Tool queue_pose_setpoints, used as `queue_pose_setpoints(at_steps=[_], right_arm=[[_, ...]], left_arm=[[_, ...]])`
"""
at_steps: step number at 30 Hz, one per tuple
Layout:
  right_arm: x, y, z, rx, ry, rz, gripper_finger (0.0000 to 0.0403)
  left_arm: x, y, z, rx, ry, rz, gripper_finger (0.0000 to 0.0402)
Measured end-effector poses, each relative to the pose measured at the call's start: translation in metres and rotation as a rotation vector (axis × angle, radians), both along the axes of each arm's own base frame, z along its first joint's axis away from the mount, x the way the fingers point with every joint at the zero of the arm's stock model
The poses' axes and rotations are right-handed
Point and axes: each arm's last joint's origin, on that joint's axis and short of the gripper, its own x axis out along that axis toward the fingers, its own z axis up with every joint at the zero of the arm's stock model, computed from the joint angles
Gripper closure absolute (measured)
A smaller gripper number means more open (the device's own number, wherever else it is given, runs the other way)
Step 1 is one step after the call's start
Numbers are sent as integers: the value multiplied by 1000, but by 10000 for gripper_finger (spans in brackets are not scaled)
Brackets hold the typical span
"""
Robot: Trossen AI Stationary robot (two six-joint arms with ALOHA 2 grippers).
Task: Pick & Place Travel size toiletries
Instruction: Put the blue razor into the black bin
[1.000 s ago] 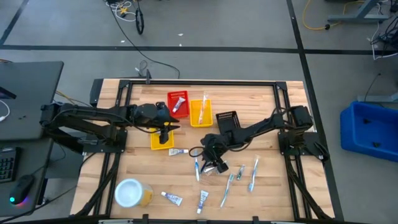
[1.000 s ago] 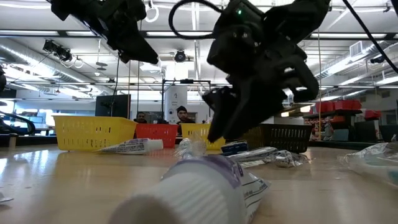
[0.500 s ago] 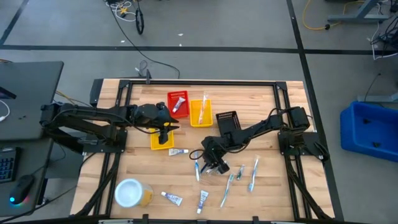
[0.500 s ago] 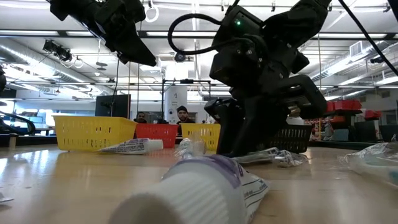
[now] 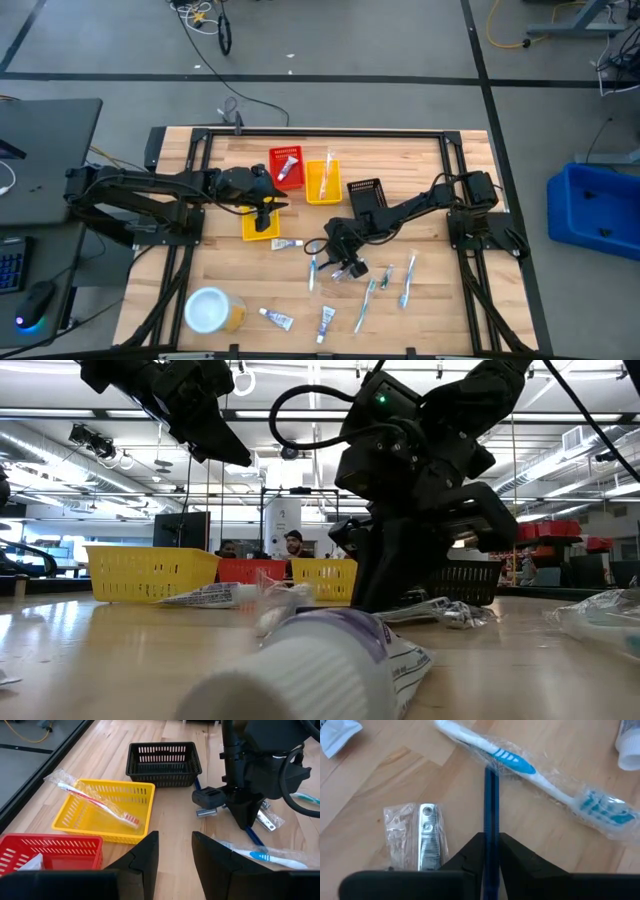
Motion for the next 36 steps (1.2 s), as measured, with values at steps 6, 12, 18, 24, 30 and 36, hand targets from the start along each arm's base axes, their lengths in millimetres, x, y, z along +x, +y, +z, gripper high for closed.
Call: queue_pose_setpoints(at_steps=[6,12,18,24,30,36], right_arm=[[-1,0,11,30,-17,-35,347],[-5,0,50,71,-115,-80,348],[-25,-11,92,-52,-155,-222,348],[-53,-38,117,-178,-92,-694,348],[-70,-64,114,-172,-6,-1110,348],[-83,-83,89,-112,28,-1339,348]], left_arm=[[0,0,0,0,0,1,277],[0,0,0,-3,-1,3,277],[0,0,0,-3,-2,3,277],[0,0,1,-7,-10,6,277],[0,0,1,-7,-10,7,277],[0,0,1,-8,-10,7,277]])
